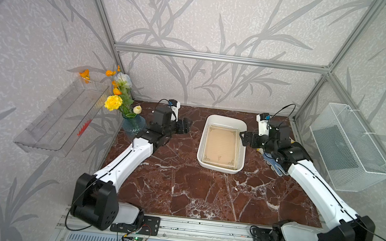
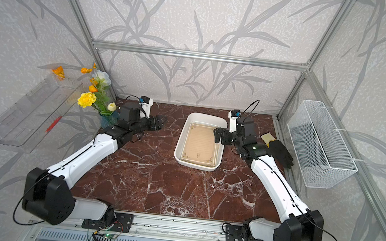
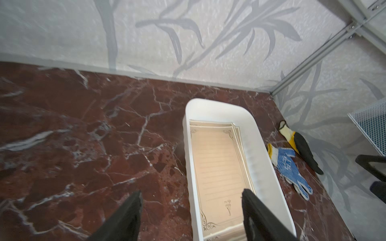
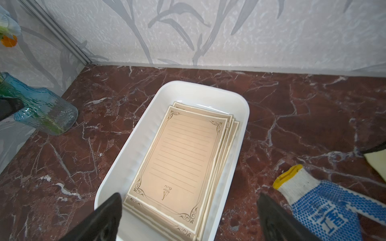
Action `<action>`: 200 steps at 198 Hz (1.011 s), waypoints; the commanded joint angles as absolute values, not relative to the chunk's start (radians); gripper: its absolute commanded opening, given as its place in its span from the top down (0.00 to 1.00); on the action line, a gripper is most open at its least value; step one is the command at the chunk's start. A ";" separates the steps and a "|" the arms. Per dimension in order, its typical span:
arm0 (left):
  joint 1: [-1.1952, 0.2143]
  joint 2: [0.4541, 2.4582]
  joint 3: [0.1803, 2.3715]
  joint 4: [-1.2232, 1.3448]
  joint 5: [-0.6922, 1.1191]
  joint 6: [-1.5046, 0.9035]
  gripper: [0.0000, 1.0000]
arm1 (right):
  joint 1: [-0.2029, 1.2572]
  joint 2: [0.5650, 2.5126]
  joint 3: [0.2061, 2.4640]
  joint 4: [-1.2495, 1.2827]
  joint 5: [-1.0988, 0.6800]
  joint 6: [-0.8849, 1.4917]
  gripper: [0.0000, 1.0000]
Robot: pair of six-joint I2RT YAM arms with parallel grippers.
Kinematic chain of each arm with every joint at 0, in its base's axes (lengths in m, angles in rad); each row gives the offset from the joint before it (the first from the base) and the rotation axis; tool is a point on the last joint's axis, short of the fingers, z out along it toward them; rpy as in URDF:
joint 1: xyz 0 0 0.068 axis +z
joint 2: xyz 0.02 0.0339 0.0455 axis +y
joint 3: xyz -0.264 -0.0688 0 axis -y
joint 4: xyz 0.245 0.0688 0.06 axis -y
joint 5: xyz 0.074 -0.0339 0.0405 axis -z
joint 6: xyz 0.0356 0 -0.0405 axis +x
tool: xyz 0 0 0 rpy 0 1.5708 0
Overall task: Take out the stationery paper from the storage box
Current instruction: Pick up the stationery paper from the storage box.
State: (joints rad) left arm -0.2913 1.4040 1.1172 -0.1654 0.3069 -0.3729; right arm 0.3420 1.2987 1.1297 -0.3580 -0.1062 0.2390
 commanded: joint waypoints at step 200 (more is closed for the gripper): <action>-0.387 1.883 1.443 -0.391 0.452 -0.419 0.48 | 0.367 1.839 1.451 -0.610 -0.115 0.333 0.34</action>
